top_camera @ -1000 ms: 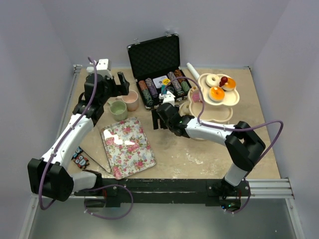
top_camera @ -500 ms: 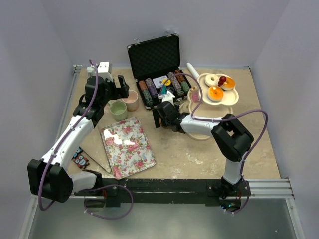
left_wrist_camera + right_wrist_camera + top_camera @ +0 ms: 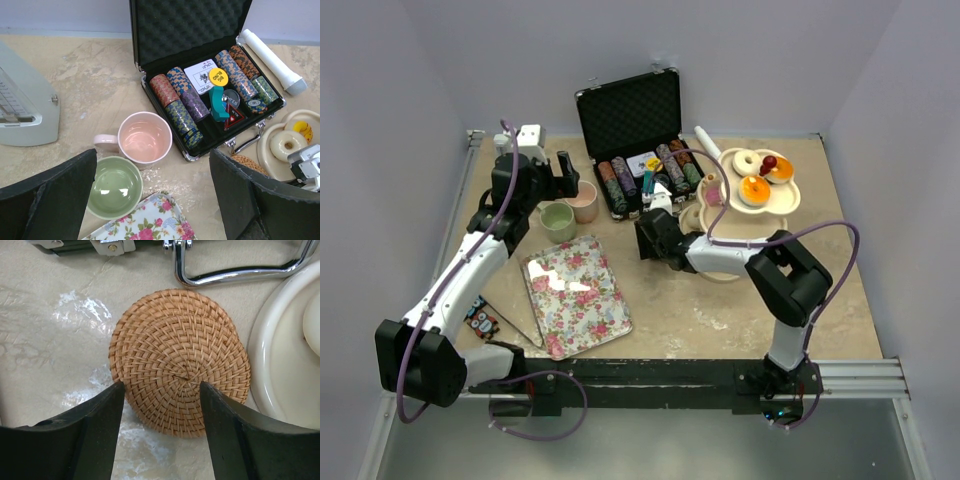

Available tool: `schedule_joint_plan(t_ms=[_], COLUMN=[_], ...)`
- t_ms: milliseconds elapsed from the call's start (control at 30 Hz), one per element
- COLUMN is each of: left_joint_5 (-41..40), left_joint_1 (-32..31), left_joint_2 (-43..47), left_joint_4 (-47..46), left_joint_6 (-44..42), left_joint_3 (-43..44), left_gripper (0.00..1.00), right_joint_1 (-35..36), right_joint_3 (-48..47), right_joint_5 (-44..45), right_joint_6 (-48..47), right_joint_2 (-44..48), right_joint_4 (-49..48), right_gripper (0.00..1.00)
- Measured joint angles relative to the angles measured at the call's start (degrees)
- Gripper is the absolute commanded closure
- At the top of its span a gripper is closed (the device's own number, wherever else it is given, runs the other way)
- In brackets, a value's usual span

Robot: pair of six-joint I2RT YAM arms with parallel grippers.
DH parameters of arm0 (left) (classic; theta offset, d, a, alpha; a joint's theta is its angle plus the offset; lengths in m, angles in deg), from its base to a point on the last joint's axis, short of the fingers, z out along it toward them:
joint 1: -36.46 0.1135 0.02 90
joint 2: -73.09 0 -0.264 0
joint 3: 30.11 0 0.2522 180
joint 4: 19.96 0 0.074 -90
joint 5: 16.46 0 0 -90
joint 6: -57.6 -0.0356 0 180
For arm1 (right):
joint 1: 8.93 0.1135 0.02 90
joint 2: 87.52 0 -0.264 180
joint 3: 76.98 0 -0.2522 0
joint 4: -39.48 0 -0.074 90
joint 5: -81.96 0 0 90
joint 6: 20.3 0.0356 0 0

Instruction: Serve the afternoon tea

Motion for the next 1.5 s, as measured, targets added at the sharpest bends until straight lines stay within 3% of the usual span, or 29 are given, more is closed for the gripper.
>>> schedule_joint_plan(t_ms=[967,1200,1300,1500], left_joint_5=[0.0,0.0,0.0,-0.2], left_joint_1=[0.0,0.0,0.0,0.0], left_joint_2=[0.0,0.0,0.0,0.0], left_joint_4=[0.0,0.0,0.0,0.0], left_joint_6=[0.0,0.0,0.0,0.0], left_joint_3=[0.0,0.0,0.0,0.0], left_gripper=[0.01,0.01,0.01,0.01], right_joint_1=[13.8,14.6,14.2,10.9], right_joint_3=[14.6,13.6,10.2,4.9], right_joint_5=[-6.1,-5.8,-5.3,-3.9], right_joint_6=[15.5,17.0,16.5,12.5], right_joint_2=[16.0,21.4,22.8,17.1], right_joint_4=[5.8,12.8,13.6,12.5], right_gripper=[0.34,0.23,0.10,0.02])
